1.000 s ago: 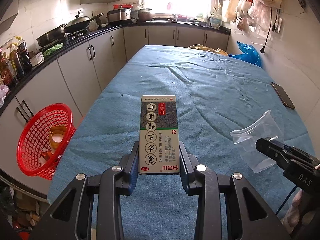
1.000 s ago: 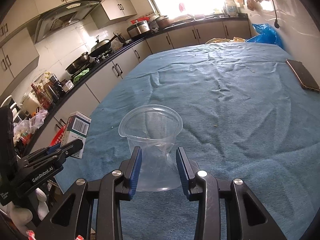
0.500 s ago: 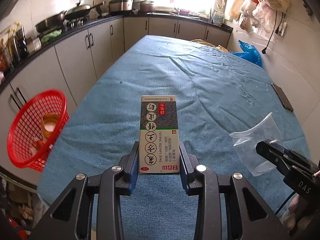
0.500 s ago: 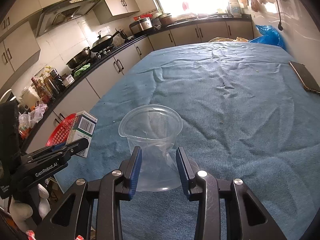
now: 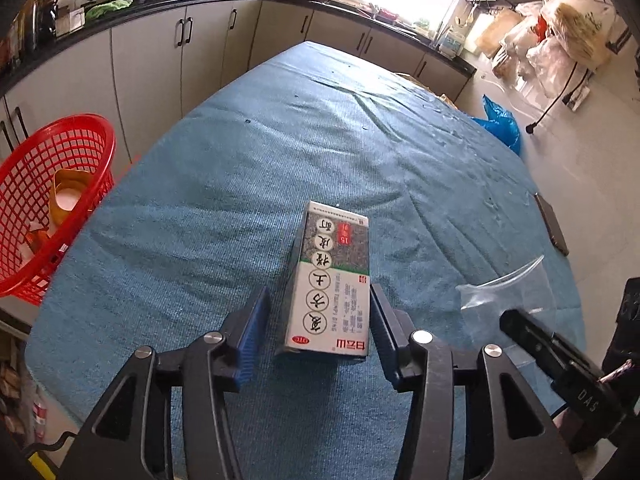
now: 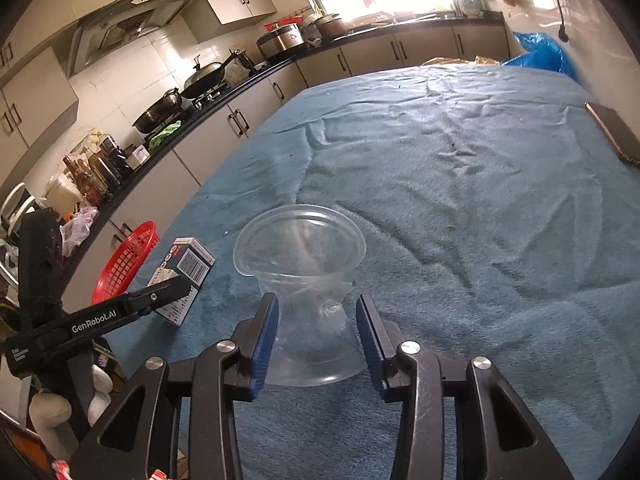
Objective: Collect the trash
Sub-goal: 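Lift the medicine box and clear cup and hold them above the table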
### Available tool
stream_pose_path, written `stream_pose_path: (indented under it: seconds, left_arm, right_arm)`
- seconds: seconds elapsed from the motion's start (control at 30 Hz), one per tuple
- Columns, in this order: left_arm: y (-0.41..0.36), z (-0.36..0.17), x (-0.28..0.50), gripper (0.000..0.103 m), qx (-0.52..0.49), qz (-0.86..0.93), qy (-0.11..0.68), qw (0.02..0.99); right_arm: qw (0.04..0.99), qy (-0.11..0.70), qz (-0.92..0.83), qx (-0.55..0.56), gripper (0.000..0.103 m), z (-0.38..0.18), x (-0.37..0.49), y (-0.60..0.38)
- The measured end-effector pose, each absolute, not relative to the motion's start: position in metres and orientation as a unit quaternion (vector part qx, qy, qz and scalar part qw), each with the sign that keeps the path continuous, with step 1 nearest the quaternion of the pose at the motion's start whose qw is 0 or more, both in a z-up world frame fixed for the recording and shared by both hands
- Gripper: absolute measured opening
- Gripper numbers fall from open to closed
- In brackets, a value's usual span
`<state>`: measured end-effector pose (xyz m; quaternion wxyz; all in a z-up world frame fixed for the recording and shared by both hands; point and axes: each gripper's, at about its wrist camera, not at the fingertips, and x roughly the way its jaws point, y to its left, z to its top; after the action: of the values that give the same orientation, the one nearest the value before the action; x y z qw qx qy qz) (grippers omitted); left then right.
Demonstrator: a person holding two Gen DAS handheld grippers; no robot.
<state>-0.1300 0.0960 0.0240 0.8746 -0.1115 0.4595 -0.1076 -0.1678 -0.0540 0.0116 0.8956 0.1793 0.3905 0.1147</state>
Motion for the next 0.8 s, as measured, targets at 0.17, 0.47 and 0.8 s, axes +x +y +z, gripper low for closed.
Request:
stream_pose_path:
  seconds: [0.17,0.47,0.8]
  left_arm:
    - [0.092,0.023,-0.127,0.053,-0.108,-0.107,0.457,0.876]
    - [0.081,0.023,-0.121,0.061,-0.099,-0.098,0.453,0.881]
    - [0.080,0.028,-0.123,0.033,-0.093,-0.089,0.448,0.885]
  right_arm:
    - [0.895,0.385,0.113,0.193,0.052,0.008,-0.167,-0.057]
    - [0.889,0.396,0.123,0.193,0.055,0.007,-0.161,-0.054]
    - [0.893,0.402,0.126,0.160,0.044,0.012,-0.160,-0.040]
